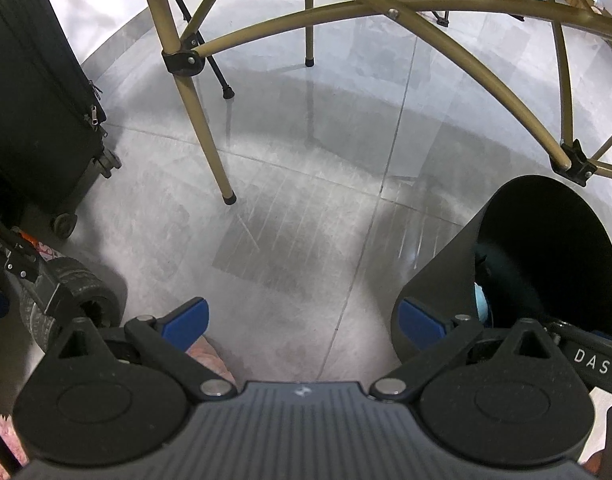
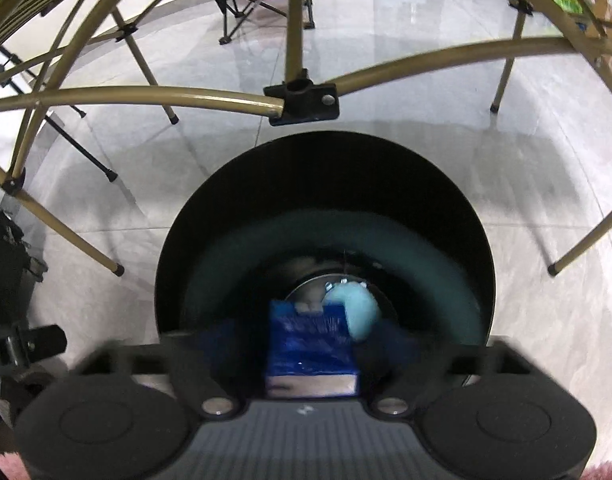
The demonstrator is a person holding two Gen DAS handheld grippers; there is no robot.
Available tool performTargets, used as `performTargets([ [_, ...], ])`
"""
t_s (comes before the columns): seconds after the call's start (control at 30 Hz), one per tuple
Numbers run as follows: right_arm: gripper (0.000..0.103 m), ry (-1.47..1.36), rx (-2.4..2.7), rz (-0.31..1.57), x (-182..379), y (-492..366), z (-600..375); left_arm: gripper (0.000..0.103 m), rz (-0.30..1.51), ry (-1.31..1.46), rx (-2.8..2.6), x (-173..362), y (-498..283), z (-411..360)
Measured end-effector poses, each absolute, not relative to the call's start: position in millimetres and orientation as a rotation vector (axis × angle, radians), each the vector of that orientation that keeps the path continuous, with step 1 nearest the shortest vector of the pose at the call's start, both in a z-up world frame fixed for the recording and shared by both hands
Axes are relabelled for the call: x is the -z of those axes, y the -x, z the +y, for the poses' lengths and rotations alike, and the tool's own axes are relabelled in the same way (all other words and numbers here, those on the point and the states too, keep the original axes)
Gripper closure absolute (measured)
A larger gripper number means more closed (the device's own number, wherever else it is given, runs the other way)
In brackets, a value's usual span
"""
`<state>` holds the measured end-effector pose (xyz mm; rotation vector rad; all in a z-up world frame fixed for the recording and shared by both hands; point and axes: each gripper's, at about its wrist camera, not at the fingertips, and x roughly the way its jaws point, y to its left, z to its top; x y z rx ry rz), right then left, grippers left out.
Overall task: Collect trash
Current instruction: 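Move left tool aside while right tool lowers tissue pack into the bin, then raise both tools out of the bin and turn them toward the table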
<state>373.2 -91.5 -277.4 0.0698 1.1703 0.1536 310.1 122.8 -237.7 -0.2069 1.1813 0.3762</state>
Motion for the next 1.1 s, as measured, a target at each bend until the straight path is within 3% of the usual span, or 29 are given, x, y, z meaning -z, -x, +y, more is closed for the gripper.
performTargets([
  [1.1,0.000,-0.081,-0.148,1.185,268.2,-367.6,-98.5,0.000,1.160,0.199,-0.353,230.5,-309.7,116.7],
])
